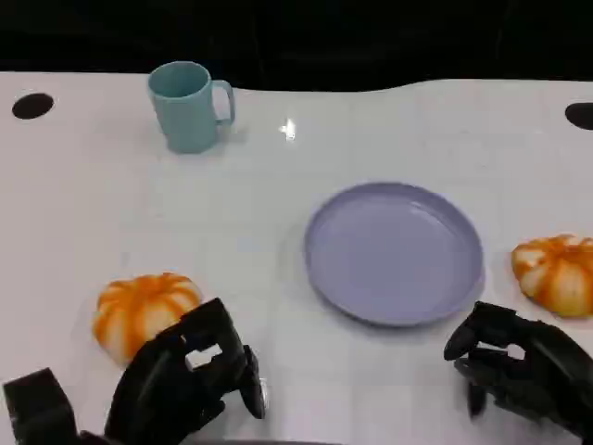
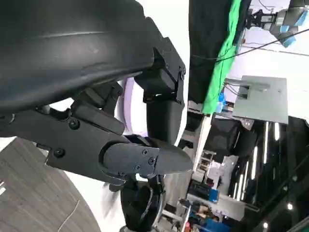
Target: Grasp the bread from the table and place it into the plate.
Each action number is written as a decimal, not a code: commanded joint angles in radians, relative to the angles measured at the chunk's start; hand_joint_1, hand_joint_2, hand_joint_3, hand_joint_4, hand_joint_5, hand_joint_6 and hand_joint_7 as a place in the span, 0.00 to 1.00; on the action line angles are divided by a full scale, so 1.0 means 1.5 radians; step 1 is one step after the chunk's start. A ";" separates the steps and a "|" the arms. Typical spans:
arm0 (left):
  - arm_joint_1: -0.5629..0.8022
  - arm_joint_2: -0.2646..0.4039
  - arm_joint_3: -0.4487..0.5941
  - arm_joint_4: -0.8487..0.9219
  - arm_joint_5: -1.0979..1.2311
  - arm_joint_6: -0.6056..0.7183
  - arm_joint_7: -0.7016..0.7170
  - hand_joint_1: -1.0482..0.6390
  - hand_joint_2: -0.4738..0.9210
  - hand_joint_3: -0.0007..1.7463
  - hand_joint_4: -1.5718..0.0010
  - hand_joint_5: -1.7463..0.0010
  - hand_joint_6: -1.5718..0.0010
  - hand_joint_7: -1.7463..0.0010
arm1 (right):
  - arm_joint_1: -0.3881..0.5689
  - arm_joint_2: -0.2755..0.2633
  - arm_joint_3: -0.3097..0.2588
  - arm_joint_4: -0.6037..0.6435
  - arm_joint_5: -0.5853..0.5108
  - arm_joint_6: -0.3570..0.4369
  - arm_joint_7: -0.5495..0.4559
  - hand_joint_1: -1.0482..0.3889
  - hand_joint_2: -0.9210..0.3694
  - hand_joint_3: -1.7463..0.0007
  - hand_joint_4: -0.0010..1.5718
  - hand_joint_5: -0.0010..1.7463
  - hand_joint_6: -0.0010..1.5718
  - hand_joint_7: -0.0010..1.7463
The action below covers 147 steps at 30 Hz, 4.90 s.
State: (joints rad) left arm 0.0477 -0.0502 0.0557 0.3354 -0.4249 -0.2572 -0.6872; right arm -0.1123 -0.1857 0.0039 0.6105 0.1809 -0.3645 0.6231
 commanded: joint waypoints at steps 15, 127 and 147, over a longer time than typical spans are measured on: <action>-0.002 0.002 0.004 0.001 0.000 -0.011 -0.010 0.20 1.00 0.19 0.49 0.00 0.65 0.00 | -0.006 -0.006 -0.012 0.065 0.002 -0.027 0.027 0.37 0.00 0.83 0.42 1.00 0.41 0.80; -0.309 0.327 -0.288 0.208 0.823 -0.046 0.693 0.53 0.75 0.57 0.53 0.00 0.66 0.03 | 0.006 -0.003 0.009 0.018 -0.027 0.009 -0.016 0.37 0.00 0.83 0.41 1.00 0.41 0.80; -0.383 0.235 -0.268 0.164 0.758 -0.026 0.703 0.55 0.66 0.71 0.53 0.00 0.68 0.00 | 0.003 -0.007 0.001 0.029 -0.020 0.015 -0.005 0.37 0.00 0.83 0.41 1.00 0.40 0.80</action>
State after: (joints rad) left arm -0.4991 0.3069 -0.3519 0.5684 0.7199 -0.2897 0.3387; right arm -0.1402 -0.1741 0.0071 0.6412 0.1712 -0.3793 0.6267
